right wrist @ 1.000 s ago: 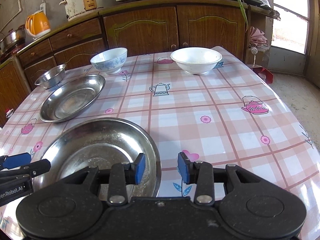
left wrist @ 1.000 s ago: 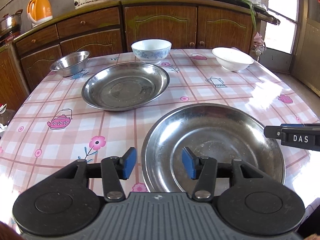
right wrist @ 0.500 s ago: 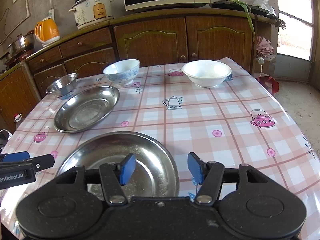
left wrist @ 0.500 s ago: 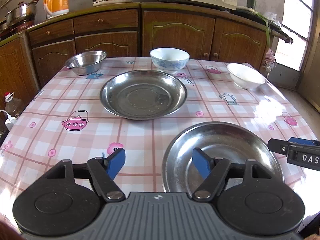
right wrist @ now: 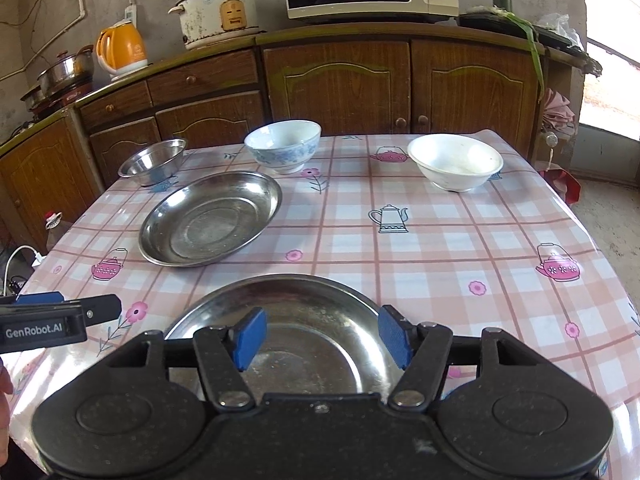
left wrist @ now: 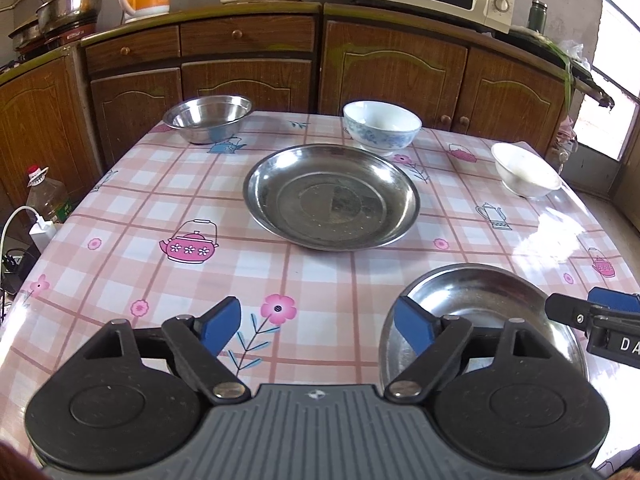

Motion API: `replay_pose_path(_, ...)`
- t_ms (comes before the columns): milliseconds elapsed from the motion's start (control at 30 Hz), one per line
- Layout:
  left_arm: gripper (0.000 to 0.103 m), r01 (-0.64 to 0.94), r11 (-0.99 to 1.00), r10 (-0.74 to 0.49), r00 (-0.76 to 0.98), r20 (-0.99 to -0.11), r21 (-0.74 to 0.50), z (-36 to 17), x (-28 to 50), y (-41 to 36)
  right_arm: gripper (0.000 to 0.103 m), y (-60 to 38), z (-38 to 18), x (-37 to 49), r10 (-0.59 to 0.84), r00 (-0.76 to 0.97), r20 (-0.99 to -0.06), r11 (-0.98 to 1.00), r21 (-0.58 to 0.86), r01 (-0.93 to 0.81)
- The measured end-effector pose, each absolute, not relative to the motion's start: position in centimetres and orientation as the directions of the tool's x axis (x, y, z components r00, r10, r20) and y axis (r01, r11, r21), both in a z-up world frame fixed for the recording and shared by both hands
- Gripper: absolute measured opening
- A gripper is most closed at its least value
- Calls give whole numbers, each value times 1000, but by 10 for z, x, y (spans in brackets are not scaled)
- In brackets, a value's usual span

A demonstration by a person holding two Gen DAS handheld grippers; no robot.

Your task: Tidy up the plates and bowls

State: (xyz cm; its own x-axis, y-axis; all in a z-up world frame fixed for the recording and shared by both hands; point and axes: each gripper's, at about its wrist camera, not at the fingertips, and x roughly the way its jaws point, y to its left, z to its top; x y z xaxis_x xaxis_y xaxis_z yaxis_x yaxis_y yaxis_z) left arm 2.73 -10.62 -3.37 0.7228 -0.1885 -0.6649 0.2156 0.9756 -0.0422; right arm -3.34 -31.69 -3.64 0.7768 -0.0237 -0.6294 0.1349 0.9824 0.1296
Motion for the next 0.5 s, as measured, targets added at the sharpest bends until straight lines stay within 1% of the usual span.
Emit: replay_pose_path(500, 88, 187, 981, -174, 728, -663, -52, -33, 44, -85, 76, -292, -35, -11, -7, 769, -639, 990, 106, 96)
